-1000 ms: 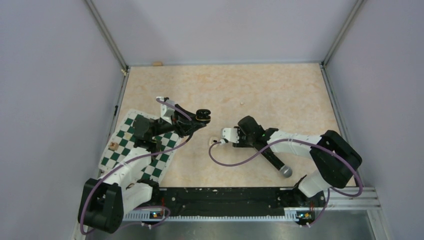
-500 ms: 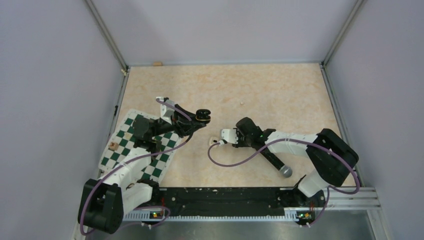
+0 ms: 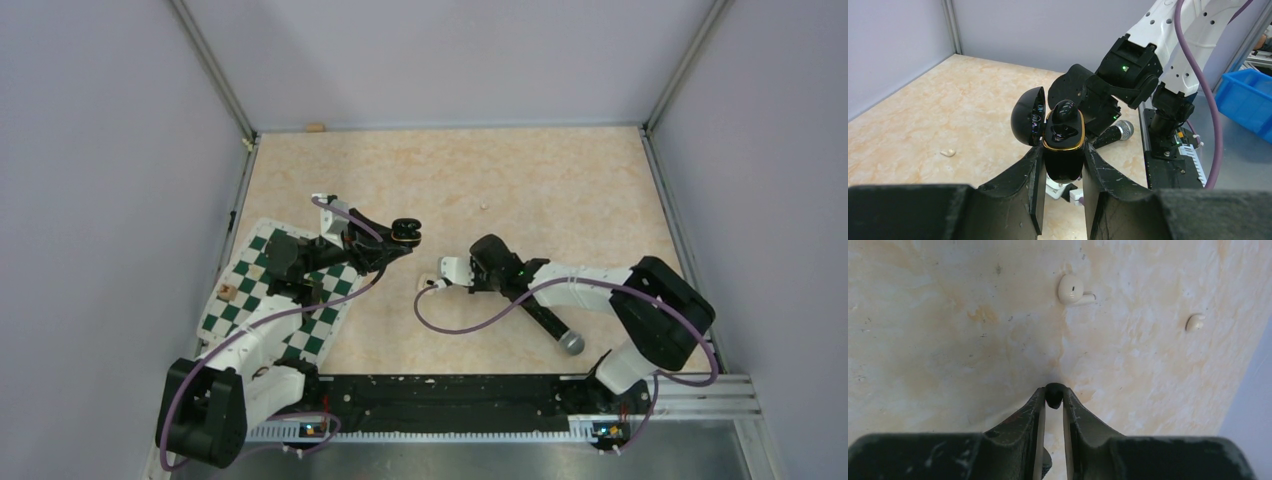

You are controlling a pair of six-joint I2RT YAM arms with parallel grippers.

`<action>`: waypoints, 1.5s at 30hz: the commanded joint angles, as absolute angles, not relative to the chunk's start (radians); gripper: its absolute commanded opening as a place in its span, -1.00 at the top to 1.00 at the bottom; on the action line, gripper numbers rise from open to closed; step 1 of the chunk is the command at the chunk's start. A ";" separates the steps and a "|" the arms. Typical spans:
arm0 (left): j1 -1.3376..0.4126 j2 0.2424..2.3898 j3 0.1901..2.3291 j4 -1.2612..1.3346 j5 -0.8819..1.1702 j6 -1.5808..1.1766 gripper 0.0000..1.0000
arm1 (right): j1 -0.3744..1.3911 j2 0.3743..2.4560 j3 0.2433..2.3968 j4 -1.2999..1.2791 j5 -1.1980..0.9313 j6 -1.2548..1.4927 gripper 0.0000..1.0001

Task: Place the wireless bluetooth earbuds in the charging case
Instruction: Pick up the earbud from the center of the board.

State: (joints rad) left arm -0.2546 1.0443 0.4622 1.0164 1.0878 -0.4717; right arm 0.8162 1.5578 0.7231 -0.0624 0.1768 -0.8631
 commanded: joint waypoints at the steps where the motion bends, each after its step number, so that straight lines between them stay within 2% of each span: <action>1: -0.249 1.037 0.497 1.045 1.088 -0.468 1.00 | 0.831 1.470 0.753 -0.008 0.180 -0.852 0.67; 12: -0.249 1.046 0.498 1.043 1.088 -0.469 1.00 | 0.816 1.323 0.849 -0.063 0.090 -0.772 0.73; 19: -0.252 1.053 0.500 1.022 1.105 -0.449 1.00 | 0.701 1.128 1.011 -0.196 -0.209 -0.578 0.72; 27: -0.280 1.087 0.542 0.909 1.163 -0.394 1.00 | 0.660 0.972 1.103 -0.200 -0.488 -0.373 0.71; 37: -0.308 1.140 0.615 0.815 1.258 -0.370 1.00 | 0.649 1.031 1.197 -0.118 -0.781 -0.111 0.70; 45: -0.321 1.149 0.625 0.827 1.293 -0.389 1.00 | 0.644 1.110 1.119 0.164 -0.899 0.159 0.71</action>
State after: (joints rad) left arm -0.3115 1.1454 0.5800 0.7956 1.2564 -0.3878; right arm 0.6571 1.0866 1.1454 -0.0341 -0.7994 -0.0246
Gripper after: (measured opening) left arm 0.338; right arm 0.150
